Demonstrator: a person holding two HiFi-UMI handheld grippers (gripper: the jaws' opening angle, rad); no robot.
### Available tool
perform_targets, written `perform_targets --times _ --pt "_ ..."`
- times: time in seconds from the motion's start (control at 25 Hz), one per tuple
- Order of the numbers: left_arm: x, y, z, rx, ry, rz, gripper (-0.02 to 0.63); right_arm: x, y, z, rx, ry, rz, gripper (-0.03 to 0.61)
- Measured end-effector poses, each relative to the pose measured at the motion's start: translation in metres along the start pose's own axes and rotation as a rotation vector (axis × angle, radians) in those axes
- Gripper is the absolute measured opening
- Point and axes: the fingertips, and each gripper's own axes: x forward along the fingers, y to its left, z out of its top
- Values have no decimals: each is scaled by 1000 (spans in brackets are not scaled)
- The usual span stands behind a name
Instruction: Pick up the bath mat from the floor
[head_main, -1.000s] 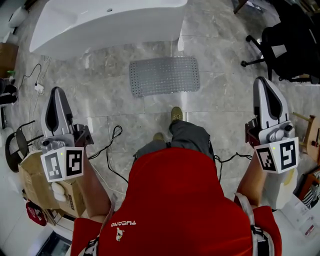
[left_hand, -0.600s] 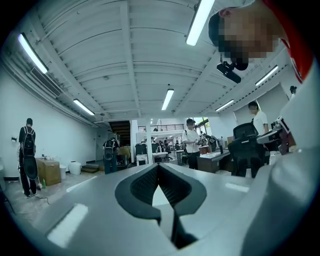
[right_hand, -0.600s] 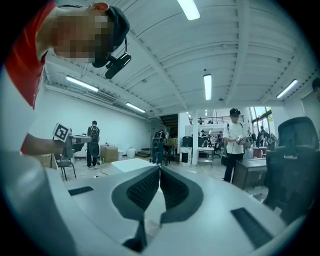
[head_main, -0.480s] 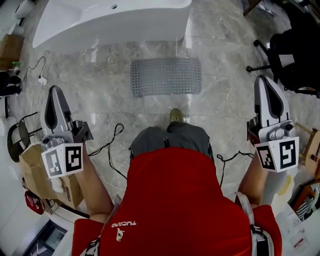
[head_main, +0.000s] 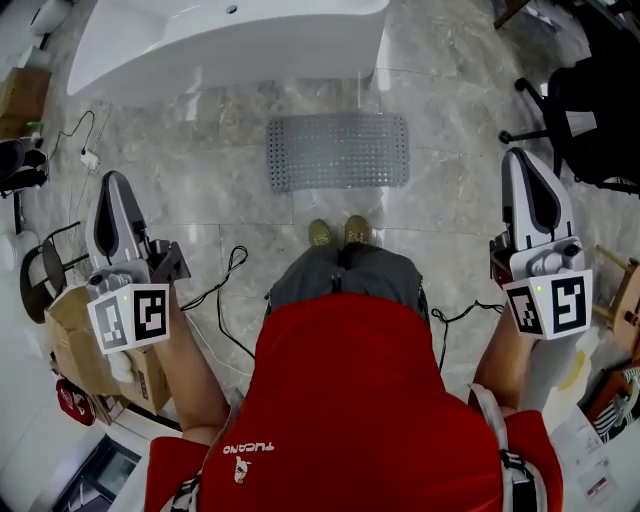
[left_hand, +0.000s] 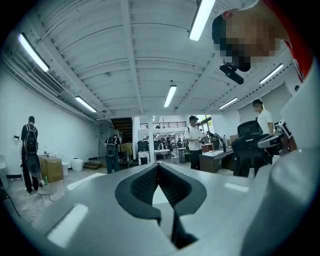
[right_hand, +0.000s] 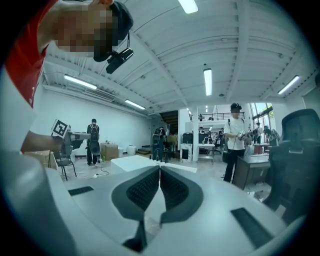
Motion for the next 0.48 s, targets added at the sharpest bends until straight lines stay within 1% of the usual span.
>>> perform_targets --times 0.16,0.48 --pt "15 1 -8 -5 0 -20 6 5 0 -8 13 17 -24 2" --pt "30 16 -44 -33 20 -40 5 25 10 -28 12 51 -53 3"
